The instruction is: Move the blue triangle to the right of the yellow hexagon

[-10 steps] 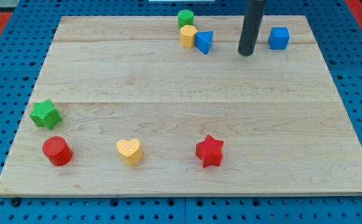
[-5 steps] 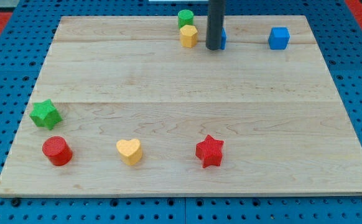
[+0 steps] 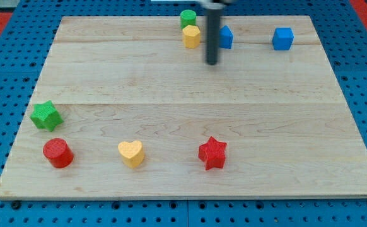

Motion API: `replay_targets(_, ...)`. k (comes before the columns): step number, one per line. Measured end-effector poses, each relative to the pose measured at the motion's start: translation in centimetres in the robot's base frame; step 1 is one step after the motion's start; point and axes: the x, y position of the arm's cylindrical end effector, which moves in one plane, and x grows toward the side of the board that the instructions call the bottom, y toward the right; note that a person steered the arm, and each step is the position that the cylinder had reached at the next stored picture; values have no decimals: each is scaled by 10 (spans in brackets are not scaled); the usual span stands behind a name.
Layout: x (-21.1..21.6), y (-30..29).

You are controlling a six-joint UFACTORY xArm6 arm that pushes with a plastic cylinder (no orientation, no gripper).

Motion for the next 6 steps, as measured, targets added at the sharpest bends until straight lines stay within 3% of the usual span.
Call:
replay_targets(1, -14, 76)
replay_targets(2, -48, 107)
replay_targets(3, -78, 105)
replay_targets(4, -58, 111)
replay_targets(5, -12, 72)
replay_targets(6, 10, -7)
